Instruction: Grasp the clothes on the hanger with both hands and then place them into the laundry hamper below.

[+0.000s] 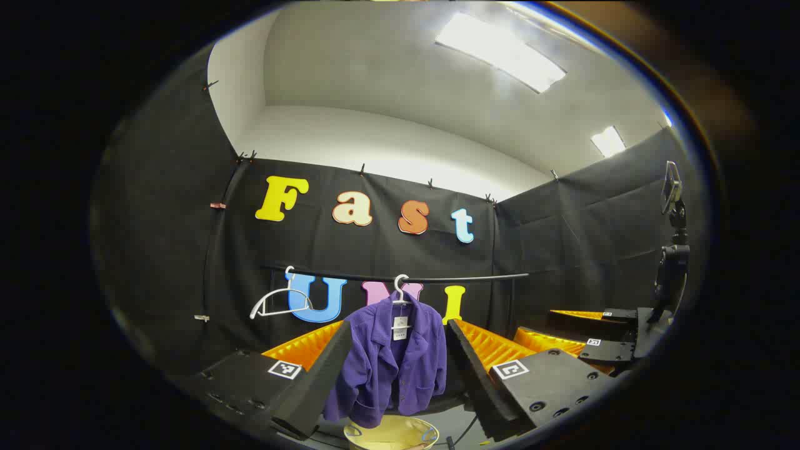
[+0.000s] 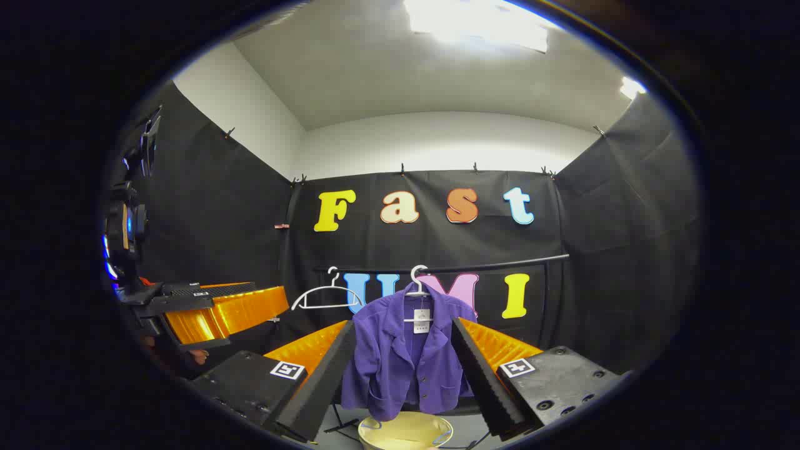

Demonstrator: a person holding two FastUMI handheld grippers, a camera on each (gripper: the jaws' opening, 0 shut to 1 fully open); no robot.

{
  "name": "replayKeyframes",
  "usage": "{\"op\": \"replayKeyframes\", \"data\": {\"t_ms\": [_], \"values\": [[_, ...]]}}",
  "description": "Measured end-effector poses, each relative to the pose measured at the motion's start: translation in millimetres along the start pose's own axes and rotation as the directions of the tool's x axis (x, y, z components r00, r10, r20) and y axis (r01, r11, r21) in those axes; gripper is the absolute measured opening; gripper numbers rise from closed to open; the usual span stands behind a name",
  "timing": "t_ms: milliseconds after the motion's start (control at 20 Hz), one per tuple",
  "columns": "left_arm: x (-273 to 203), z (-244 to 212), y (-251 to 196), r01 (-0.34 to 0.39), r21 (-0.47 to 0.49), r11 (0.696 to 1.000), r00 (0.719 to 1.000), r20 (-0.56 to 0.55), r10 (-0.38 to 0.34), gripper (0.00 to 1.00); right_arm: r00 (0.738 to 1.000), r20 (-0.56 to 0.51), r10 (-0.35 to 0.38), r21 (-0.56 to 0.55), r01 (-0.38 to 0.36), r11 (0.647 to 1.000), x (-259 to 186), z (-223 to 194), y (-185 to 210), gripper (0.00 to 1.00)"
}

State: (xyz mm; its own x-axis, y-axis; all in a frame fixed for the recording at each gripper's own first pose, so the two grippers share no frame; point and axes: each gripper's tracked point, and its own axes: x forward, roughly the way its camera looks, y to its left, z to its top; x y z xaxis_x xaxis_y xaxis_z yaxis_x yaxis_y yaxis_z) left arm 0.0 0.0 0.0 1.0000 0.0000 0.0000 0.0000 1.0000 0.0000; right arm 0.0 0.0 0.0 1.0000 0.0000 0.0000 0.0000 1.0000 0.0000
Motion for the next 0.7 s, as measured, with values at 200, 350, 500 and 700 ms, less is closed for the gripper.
{"op": "replayKeyframes", "data": {"t_ms": [200, 350, 500, 700], "values": [[-4, 1, 0, -0.009, -0.006, 1.0, 1.0, 0.005, 0.009, 0.94, 1.0, 0.026, -0.009, 0.002, 0.009, 1.0, -2, 14, -6, 0.97], [-3, 0, -1, -0.008, -0.009, 1.0, 1.0, 0.006, 0.008, 0.94, 0.999, 0.046, -0.004, 0.006, 0.003, 1.0, -4, 23, -6, 0.96], [-4, 1, -1, -0.007, -0.01, 1.0, 1.0, 0.018, 0.008, 0.94, 0.999, 0.044, -0.005, -0.007, 0.005, 1.0, -6, 21, -7, 0.96], [-4, 0, -4, 0.002, -0.014, 1.0, 1.0, 0.02, -0.002, 0.94, 0.999, 0.03, -0.011, 0.0, 0.011, 1.0, -7, 18, -5, 0.96]]}}
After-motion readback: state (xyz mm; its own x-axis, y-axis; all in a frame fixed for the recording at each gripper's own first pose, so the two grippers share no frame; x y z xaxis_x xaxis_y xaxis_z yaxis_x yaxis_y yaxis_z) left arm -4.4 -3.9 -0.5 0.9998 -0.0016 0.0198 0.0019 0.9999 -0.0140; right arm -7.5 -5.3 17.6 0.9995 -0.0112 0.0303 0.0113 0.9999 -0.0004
